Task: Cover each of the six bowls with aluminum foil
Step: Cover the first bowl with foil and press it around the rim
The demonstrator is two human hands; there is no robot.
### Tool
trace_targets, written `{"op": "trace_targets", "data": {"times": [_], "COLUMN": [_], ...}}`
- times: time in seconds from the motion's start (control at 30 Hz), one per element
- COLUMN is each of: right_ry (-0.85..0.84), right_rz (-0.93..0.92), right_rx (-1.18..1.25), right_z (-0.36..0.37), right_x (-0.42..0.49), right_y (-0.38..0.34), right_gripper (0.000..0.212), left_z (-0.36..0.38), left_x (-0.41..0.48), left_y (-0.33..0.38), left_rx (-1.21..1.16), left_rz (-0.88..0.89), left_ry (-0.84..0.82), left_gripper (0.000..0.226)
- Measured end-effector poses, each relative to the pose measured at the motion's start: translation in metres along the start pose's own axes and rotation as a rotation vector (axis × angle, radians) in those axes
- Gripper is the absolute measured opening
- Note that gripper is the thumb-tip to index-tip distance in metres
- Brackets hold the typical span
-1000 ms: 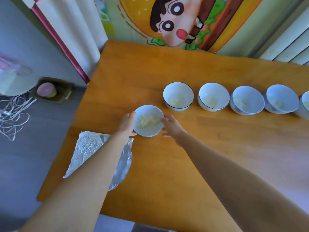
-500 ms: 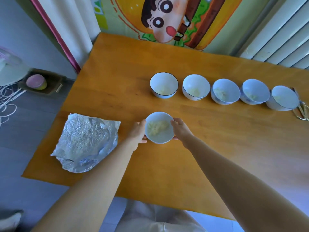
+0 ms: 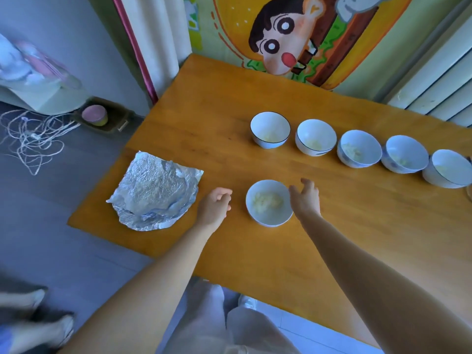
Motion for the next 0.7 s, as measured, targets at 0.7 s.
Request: {"op": "trace_targets", "data": {"times": [0.7], "right_ry": [-0.704], "right_rz": [-0.057], "right_rx": [-0.352], "right_z": [0.241], "right_x": [-0.059], "right_y": [-0.029], "right_gripper": [0.032], "left_z": [-0.140], "left_x": [0.064], "left_y": [-0.111], "left_rx": [0.962], "left_rz": [0.393], "left_ry": [0.193], "left_gripper": [0.018]}}
Point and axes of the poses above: each hand's wrist, its own x-axis towards the middle knuckle, its own z-axis out of the palm, y = z × x, the point moved 3 cm from there along x, towards the middle knuckle, and after that the axes turned 15 degrees about x, right-handed, at the moved point
